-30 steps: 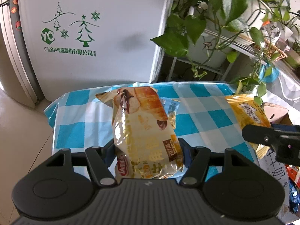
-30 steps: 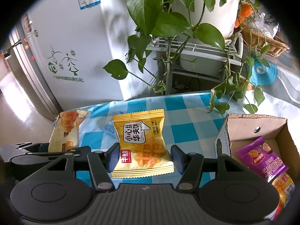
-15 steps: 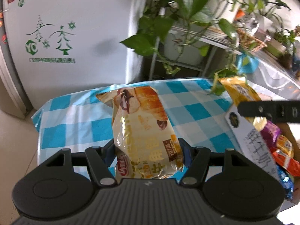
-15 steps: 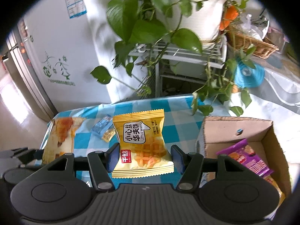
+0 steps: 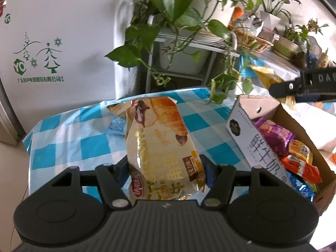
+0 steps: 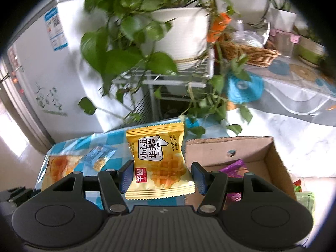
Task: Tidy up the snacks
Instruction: 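Lift bread bag with left tool while right tool carries waffle bag toward box, then lower bread bag into box with left tool while right tool drops waffle bag in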
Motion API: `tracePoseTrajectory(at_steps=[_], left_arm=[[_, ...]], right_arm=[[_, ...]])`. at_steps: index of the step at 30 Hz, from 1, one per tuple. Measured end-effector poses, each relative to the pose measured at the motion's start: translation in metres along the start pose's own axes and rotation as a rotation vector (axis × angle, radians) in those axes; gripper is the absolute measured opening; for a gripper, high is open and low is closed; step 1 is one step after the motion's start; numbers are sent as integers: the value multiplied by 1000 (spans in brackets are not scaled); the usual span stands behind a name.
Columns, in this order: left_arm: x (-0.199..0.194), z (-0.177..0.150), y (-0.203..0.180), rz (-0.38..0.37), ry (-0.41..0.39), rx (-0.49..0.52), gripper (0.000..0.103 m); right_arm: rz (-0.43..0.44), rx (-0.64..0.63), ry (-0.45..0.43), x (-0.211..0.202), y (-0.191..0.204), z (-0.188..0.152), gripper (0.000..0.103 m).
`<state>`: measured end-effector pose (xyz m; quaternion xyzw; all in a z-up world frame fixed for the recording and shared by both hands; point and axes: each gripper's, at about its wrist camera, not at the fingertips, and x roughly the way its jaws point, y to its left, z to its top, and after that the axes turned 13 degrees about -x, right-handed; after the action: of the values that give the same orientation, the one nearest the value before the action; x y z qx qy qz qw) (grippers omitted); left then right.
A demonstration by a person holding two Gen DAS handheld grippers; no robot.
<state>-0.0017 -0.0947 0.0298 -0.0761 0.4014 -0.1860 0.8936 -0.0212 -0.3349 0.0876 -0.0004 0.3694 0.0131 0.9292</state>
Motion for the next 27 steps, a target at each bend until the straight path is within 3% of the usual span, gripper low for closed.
tracePoseTrajectory(at_steps=[12,27], left_arm=[[0,-9,-43,-67,13,20,66],[17,-10,-140,-194,41,105,66]], right_arm=[[-50,64,-30,-16,-41,-3,65],[-70,166,-61,-34,-81,-11,65]])
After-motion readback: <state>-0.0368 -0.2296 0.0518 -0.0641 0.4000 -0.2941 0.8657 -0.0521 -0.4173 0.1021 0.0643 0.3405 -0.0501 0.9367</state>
